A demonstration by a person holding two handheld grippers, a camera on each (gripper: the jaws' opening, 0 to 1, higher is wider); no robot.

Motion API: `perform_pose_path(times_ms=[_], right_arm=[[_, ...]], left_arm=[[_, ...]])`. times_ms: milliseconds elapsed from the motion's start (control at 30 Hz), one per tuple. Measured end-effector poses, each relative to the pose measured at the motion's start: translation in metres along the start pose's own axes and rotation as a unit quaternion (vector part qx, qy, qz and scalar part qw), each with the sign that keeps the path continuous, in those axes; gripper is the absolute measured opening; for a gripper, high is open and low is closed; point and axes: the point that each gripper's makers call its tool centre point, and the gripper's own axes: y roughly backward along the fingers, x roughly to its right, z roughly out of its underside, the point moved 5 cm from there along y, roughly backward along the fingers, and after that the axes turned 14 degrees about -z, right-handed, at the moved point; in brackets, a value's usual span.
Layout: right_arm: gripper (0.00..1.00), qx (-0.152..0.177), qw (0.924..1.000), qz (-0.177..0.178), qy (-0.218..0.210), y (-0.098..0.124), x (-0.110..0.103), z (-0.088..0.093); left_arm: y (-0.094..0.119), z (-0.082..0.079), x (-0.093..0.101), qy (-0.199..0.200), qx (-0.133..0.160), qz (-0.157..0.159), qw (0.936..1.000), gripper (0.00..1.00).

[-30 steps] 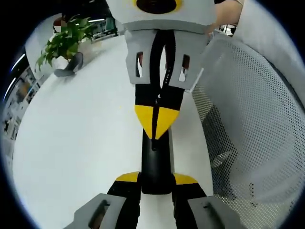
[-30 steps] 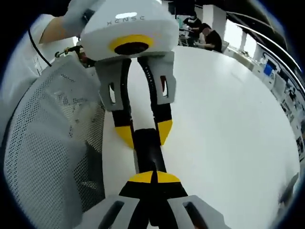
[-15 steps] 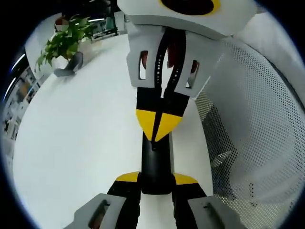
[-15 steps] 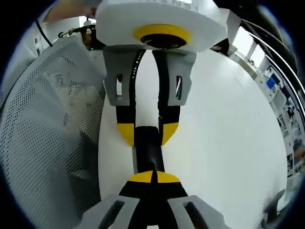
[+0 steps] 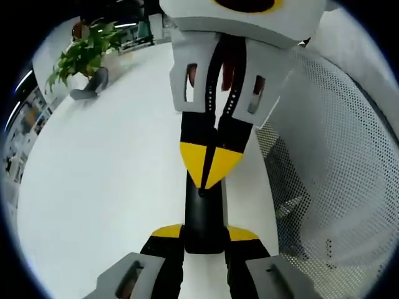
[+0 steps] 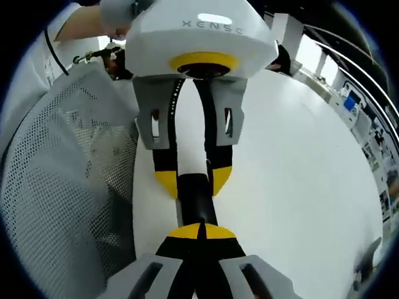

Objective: Press the specified remote control buttons in sequence, fully releasing each button before pressing the next.

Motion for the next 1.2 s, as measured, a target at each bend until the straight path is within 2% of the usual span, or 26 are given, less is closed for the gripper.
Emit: perform_pose_path(times_ms=[33, 133, 300, 400, 500, 567, 633, 700, 767, 933, 1067, 1200], right_arm=[[0.00, -0.011, 0.9999, -0.010, 0.006, 0.0004, -0.0027, 0.0012], [0.00, -0.033, 0.9993, -0.007, 0.017, -0.0014, -0.0021, -0.0016], [0.00, -0.035, 0.9993, -0.001, 0.009, -0.0016, -0.0018, -0.0011], [0.00, -0.036, 0.9992, 0.014, 0.015, -0.0029, -0.0039, -0.0012], [0.00, -0.051, 0.9969, 0.037, 0.046, -0.0042, -0.0038, -0.0022], [0.00, -0.049, 0.9973, 0.033, 0.044, -0.0038, -0.0036, -0.0025], [0.00, -0.013, 0.9996, 0.020, 0.015, -0.0022, -0.0020, -0.0013], [0.00, 0.018, 0.9998, 0.008, 0.006, -0.0007, 0.0000, 0.0007], [0.00, 0.030, 0.9995, 0.005, -0.003, 0.0000, 0.0004, 0.0022], [0.00, 0.018, 0.9998, -0.006, 0.004, -0.0009, 0.0003, 0.0002], [0.00, 0.018, 0.9995, -0.025, -0.007, -0.0025, 0.0029, -0.0036], [0.00, 0.011, 0.9994, -0.032, 0.009, -0.0035, 0.0020, -0.0043]], left_arm=[[0.0000, 0.0000, 0.0000, 0.001, 0.000, 0.000, 1.0000, 0.24], [-0.0002, 0.0001, -0.0002, 0.000, 0.000, 0.000, 1.0000, 0.24], [-0.0006, -0.0002, 0.0000, -0.004, -0.002, 0.000, 1.0000, 0.24], [-0.0008, -0.0011, 0.0004, -0.008, -0.007, 0.000, 0.9999, 0.24], [-0.0007, -0.0022, 0.0003, -0.013, -0.012, 0.002, 0.9998, 0.24], [-0.0006, -0.0025, -0.0003, -0.011, -0.016, 0.004, 0.9998, 0.24], [-0.0008, -0.0027, -0.0003, -0.012, -0.019, 0.004, 0.9997, 0.24], [-0.0009, -0.0027, -0.0003, -0.009, -0.022, 0.004, 0.9997, 0.24], [-0.0009, -0.0027, -0.0002, -0.009, -0.024, 0.003, 0.9997, 0.24], [-0.0010, -0.0026, -0.0001, -0.010, -0.025, 0.004, 0.9996, 0.24], [-0.0012, -0.0027, 0.0006, -0.013, -0.027, 0.002, 0.9995, 0.24], [-0.0017, -0.0036, 0.0004, -0.017, -0.035, 0.005, 0.9993, 0.24]])
